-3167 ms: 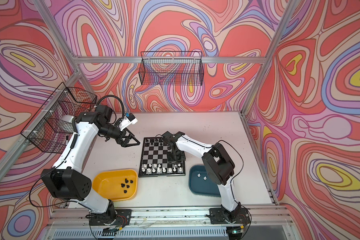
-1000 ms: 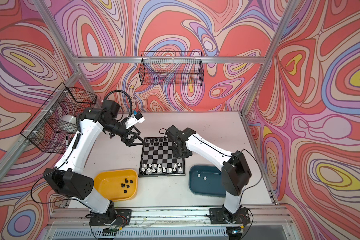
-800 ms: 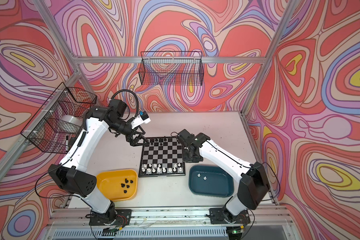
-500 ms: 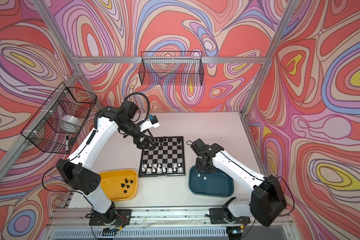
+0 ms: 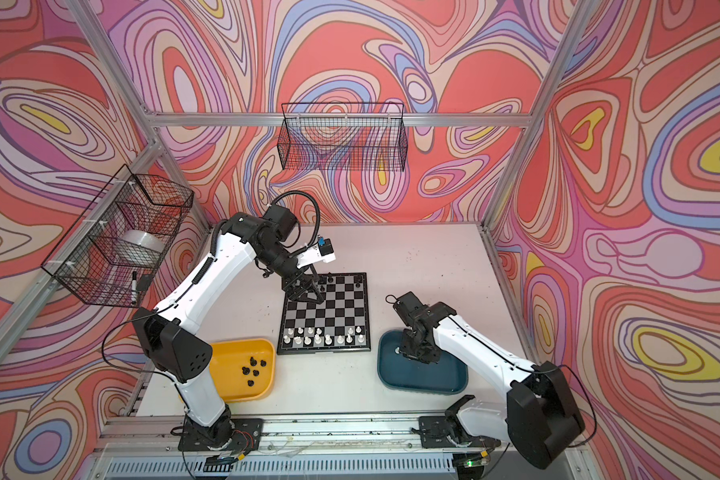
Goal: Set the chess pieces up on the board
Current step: 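Move the right gripper back over the teal tray, then lower the open right gripper into the teal tray toward a white pawn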
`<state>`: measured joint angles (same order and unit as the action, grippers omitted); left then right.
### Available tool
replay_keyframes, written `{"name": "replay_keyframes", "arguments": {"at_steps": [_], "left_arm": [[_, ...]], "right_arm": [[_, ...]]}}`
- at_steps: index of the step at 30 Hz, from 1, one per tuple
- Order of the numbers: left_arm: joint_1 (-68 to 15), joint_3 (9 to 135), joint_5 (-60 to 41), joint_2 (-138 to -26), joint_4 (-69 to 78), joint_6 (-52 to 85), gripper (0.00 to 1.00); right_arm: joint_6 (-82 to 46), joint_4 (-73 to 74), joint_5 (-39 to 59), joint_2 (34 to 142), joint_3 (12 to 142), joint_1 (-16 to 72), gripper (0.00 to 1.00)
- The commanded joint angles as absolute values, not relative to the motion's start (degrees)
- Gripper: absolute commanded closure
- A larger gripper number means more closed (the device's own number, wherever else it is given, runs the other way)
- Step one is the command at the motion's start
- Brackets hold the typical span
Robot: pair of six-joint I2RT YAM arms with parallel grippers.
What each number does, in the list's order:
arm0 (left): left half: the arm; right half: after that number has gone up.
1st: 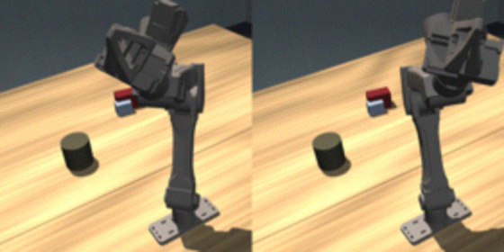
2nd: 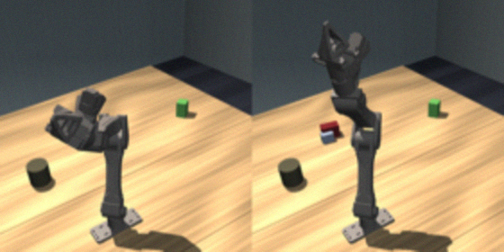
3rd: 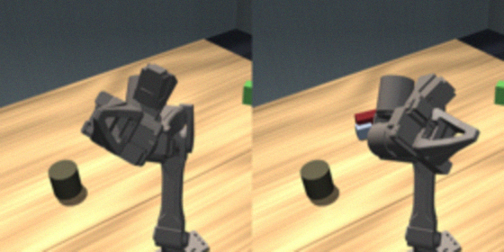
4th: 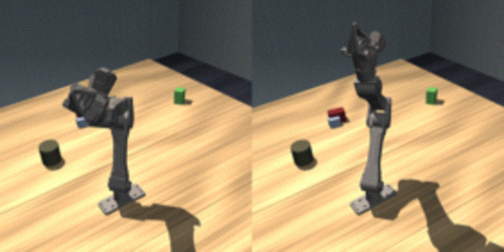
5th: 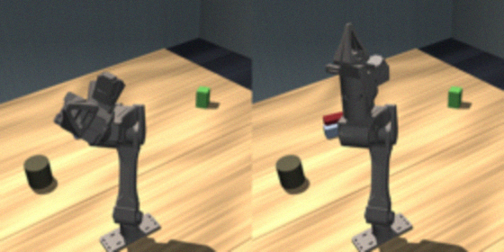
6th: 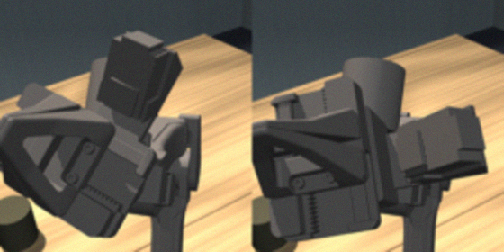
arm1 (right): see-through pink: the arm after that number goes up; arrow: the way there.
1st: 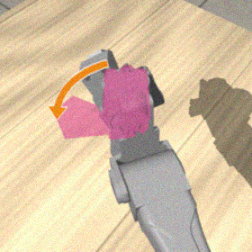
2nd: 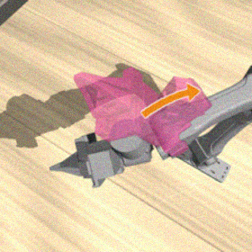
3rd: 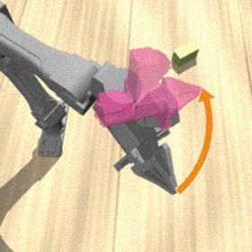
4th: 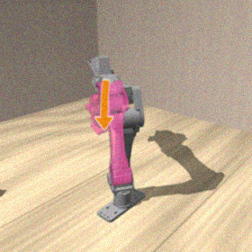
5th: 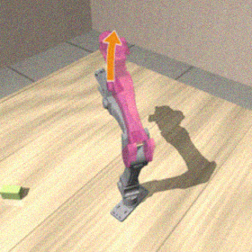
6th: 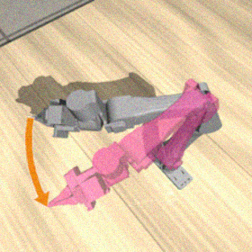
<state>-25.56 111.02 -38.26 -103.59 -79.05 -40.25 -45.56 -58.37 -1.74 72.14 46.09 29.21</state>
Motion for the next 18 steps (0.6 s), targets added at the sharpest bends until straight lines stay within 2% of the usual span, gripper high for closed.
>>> {"name": "replay_keyframes", "arguments": {"at_steps": [1,18], "left_arm": [[-26.0,112.5,-38.4,-104.6,-79.5,-40.1,0.10],[-26.4,113.4,-37.6,-105.4,-80.2,-39.9,0.09]], "right_arm": [[-46.0,-56.2,-0.8,71.9,44.9,28.9,0.81],[-43.2,-52.5,0.4,77.3,45.0,28.0,0.77]]}}
